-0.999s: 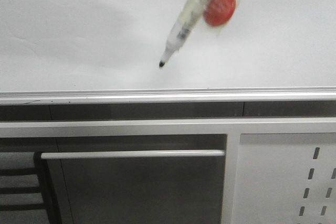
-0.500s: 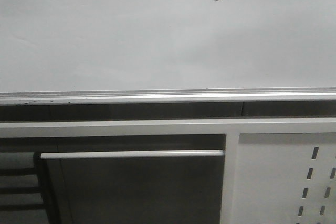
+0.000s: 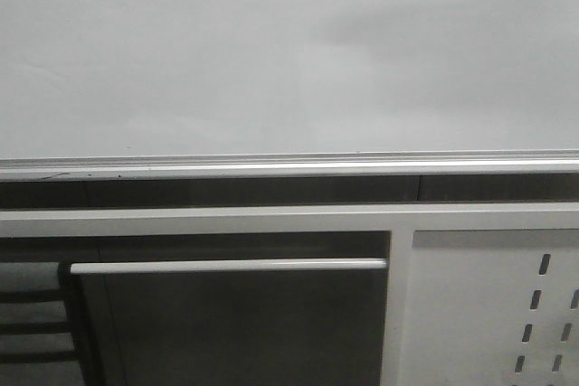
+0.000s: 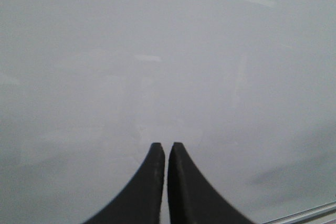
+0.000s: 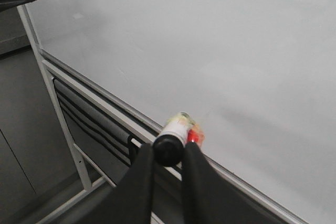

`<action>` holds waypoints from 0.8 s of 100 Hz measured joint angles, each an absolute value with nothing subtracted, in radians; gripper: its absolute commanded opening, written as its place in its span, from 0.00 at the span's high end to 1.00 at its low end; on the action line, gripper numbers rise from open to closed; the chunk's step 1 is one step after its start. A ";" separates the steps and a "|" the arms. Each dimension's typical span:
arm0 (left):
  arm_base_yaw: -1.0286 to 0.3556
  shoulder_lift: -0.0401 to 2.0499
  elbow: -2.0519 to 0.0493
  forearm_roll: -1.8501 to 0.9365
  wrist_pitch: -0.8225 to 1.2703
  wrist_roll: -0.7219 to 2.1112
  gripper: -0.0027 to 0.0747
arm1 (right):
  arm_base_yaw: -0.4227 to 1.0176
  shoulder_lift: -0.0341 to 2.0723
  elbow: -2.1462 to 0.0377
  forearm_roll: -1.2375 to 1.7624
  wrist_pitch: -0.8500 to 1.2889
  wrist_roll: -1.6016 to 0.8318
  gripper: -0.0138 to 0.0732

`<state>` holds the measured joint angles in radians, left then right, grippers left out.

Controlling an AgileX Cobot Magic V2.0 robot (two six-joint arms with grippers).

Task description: Write number 1 on whiteboard

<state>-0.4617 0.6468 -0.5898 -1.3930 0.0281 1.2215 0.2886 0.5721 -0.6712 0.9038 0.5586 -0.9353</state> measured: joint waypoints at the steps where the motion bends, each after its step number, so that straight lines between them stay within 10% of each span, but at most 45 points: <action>1: -0.462 0.647 -0.590 -1.393 0.027 1.222 0.99 | 0.289 0.574 -0.671 0.912 0.555 -0.944 0.90; 80: -0.462 0.647 -0.590 -1.395 -0.010 1.222 0.99 | 0.289 0.830 -0.766 0.974 0.425 -1.071 0.90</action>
